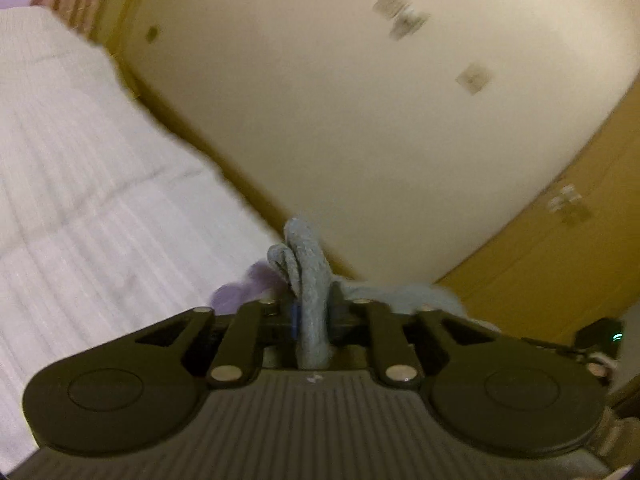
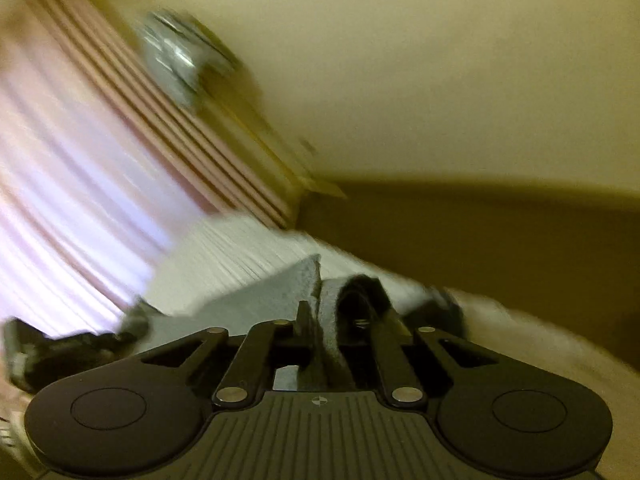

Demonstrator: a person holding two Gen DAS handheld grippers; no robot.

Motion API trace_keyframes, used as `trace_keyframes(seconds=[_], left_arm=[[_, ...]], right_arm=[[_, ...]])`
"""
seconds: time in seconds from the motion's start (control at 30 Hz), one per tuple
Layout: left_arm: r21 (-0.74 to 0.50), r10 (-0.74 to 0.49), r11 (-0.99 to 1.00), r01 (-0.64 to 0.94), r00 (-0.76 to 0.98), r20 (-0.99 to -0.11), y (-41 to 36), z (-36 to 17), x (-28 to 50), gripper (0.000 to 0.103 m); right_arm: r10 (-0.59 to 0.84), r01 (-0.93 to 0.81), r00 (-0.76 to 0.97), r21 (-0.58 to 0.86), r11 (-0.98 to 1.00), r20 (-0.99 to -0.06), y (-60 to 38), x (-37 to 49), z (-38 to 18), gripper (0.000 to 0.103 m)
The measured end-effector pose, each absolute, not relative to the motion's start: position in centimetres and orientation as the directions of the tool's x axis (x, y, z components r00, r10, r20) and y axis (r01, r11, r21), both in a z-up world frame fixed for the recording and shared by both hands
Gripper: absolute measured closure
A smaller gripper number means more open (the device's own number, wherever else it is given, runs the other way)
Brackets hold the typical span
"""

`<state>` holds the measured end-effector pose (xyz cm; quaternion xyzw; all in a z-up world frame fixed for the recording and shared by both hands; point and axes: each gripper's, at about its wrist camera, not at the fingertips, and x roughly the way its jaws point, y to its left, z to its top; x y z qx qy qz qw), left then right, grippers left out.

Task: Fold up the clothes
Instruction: 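Lift the folded grey shirt with both grippers and carry it to the clothes stack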

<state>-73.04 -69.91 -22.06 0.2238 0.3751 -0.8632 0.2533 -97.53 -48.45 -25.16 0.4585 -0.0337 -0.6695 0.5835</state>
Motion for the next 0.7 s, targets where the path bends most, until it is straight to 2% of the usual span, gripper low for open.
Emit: trace_keyframes(seconds=[0.07,0.13,0.2,0.23,0.27,0.3,0.37,0.43,0.63,0.7], left_arm=[[-0.475,-0.340,-0.577,0.664,-0.725,-0.599,-69.5,-21.2,-72.8,0.076],[-0.405,-0.426,-0.560,0.722,-0.671,-0.607,-68.9,-19.9,-72.3,0.074],[-0.338,-0.494,-0.543,0.769,-0.618,-0.612,-68.0,-18.1,-71.6,0.077],[-0.327,-0.501,-0.547,0.771,-0.614,-0.610,-67.3,-17.1,-71.2,0.080],[-0.324,-0.496,-0.561,0.762,-0.623,-0.605,-66.4,-16.0,-70.8,0.089],[-0.322,-0.489,-0.578,0.750,-0.634,-0.599,-65.3,-15.1,-70.4,0.093],[-0.309,-0.461,-0.625,0.717,-0.659,-0.594,-62.3,-13.8,-70.1,0.096],[-0.307,-0.434,-0.649,0.696,-0.670,-0.603,-59.0,-13.5,-69.9,0.096],[-0.496,-0.337,-0.500,0.710,-0.687,-0.644,-54.1,-15.5,-66.7,0.095],[-0.535,-0.317,-0.446,0.717,-0.686,-0.654,-53.6,-16.2,-65.7,0.095]], right_arm=[[-0.797,0.738,0.090,0.578,-0.350,-0.597,-48.2,-97.6,-25.0,0.091],[-0.780,0.743,0.024,0.533,-0.404,-0.625,-47.8,-97.7,-23.7,0.036],[-0.776,0.772,-0.105,0.441,-0.458,-0.622,-46.8,-97.3,-21.9,0.033],[-0.778,0.760,-0.099,0.457,-0.461,-0.621,-45.7,-97.0,-21.8,0.034],[-0.781,0.742,-0.076,0.488,-0.459,-0.620,-44.4,-96.6,-21.8,0.034],[-0.784,0.723,-0.053,0.518,-0.457,-0.618,-43.1,-96.2,-21.8,0.034],[-0.790,0.681,-0.008,0.575,-0.453,-0.613,-40.5,-95.5,-21.8,0.036],[-0.796,0.636,0.036,0.629,-0.448,-0.604,-38.0,-94.8,-21.8,0.044],[-0.814,0.476,0.164,0.768,-0.429,-0.557,-30.3,-92.6,-21.8,0.044],[-0.839,0.227,0.198,0.856,-0.464,-0.507,-27.5,-92.8,-24.5,0.044]])
